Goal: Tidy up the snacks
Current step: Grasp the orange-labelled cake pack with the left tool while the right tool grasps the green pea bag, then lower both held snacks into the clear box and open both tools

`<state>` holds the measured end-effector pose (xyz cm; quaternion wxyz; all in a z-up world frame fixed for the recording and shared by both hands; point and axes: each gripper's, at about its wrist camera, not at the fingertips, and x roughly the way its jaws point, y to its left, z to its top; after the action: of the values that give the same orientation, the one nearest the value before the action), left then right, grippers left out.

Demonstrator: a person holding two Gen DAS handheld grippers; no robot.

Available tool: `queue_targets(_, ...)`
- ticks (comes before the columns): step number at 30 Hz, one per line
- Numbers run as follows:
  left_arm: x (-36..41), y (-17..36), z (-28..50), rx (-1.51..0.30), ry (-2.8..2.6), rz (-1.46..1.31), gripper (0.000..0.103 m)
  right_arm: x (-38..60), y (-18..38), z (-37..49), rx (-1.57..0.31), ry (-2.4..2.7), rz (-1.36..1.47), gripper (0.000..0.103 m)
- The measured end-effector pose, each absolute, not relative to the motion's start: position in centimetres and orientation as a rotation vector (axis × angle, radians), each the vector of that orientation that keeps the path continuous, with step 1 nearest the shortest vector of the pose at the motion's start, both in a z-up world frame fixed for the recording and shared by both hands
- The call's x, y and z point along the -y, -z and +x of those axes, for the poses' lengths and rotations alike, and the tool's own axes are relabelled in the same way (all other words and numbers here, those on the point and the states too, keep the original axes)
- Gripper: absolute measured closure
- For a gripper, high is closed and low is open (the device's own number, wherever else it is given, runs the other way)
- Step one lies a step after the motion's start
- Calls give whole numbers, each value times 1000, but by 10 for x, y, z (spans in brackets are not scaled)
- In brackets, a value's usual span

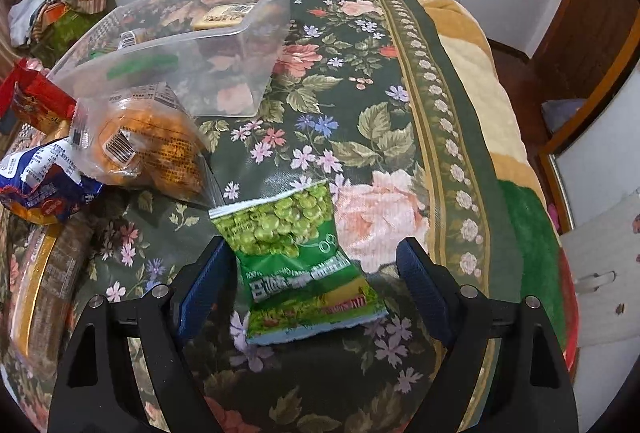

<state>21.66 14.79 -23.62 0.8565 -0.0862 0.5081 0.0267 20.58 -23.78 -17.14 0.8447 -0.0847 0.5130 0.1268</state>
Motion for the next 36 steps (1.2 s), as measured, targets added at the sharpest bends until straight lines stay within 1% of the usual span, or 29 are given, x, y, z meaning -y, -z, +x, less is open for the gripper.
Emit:
queue_targets(4,-141,241,219,-1054,-70,-132,1,234,173,206,-1063,-271,-175,21)
queue_targets(5,-141,241,218,-1049,-71,-129,1,233,173,206,-1060,-274,-171,25)
queue_targets(6,-142,241,218,-1043,-71,-133,2,233,173,206,-1059,-279,-168,32)
queue_targets(7,-143,240,216,-1037,-71,-139,5,232,172,206,-1058,-284,-166,36)
queue_targets(8,-143,239,214,-1033,-70,-142,8,231,171,206,-1055,-289,-164,44)
queue_targets(9,-143,238,213,-1031,-62,-143,15,230,171,205,-1054,-293,-164,54)
queue_targets(10,-143,236,211,-1030,-43,-144,19,229,170,205,-1054,-299,-163,58)
queue_targets(14,-142,229,204,-1030,-11,-149,23,227,169,202,-1044,-307,-168,60)
queue_targets(20,-142,205,189,-981,-18,-156,24,228,160,195,-1028,-322,-146,62)
queue_targets(29,-131,142,179,-860,2,-157,24,231,129,196,-960,-335,-127,62)
queue_targets(36,-125,94,194,-754,1,-150,24,224,102,205,-888,-355,-116,62)
